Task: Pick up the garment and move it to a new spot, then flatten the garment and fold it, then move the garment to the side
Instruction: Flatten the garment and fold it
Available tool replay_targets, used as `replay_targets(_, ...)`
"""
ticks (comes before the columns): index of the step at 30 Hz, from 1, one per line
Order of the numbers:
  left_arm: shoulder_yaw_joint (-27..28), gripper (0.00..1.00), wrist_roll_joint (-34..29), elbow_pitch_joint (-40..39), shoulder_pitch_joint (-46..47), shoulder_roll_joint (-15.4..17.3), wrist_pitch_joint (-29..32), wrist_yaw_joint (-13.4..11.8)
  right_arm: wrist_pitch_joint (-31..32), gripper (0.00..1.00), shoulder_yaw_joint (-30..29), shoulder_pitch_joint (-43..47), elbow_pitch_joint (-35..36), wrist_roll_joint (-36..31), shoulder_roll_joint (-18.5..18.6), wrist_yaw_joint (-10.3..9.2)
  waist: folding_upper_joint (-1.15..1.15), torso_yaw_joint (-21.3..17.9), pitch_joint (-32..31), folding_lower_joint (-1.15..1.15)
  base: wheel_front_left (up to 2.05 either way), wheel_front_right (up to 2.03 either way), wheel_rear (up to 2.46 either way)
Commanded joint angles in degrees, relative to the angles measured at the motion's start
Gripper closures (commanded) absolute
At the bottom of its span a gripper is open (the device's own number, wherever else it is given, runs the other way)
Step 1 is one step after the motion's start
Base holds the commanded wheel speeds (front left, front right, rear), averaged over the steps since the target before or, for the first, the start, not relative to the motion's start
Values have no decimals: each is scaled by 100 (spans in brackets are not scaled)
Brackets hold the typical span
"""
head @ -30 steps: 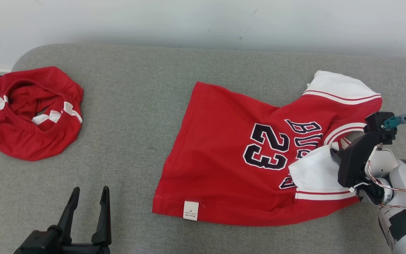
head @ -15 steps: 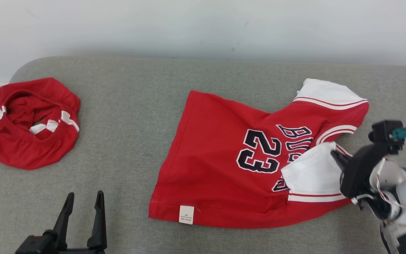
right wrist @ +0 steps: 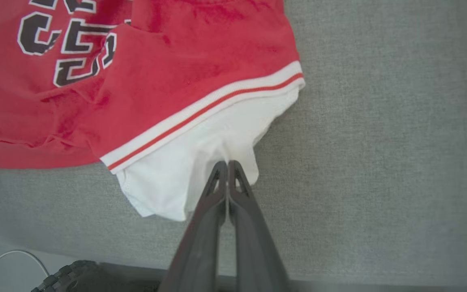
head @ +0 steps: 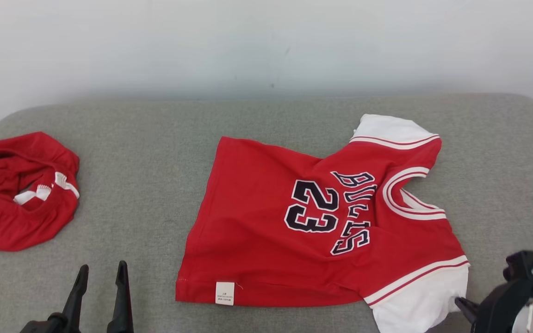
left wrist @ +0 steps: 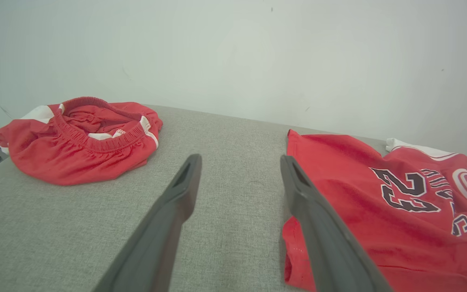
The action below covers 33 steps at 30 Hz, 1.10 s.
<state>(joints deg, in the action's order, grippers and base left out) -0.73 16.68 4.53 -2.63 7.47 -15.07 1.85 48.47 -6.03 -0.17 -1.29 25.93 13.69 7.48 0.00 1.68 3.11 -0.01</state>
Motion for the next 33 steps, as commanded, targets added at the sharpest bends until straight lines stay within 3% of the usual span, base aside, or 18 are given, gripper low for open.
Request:
replay_targets(1, 23, 0, 25, 4, -72, -3, -10, -22, -39, 2, -55, 84, 104, -74, -77, 3, 0, -66, -74, 1, 0, 0, 0)
replay_targets(8, 77, 0, 69, 83, -251, 23, -11, -15, -697, 0, -353, 461, 650, -493, -550, 3, 0, -151, -323, 1, 0, 0, 0)
replay_targets(16, 130, 0, 105, 73, -556, -16, -11, -88, -2509, 0, -348, 637, 746, -934, -748, 3, 0, -278, -550, 1, 0, 0, 0)
replay_targets(25, 208, 0, 23, 68, -772, -96, -11, -73, -4738, 0, 200, 550, 91, -1223, -467, 3, 0, -319, -819, 1, 0, 0, 0)
replay_targets(33, 249, 0, -88, 62, -965, -168, -12, 57, -5376, 0, 568, 437, -438, -1048, -238, 3, 0, -287, -1004, 1, 0, 0, 0)
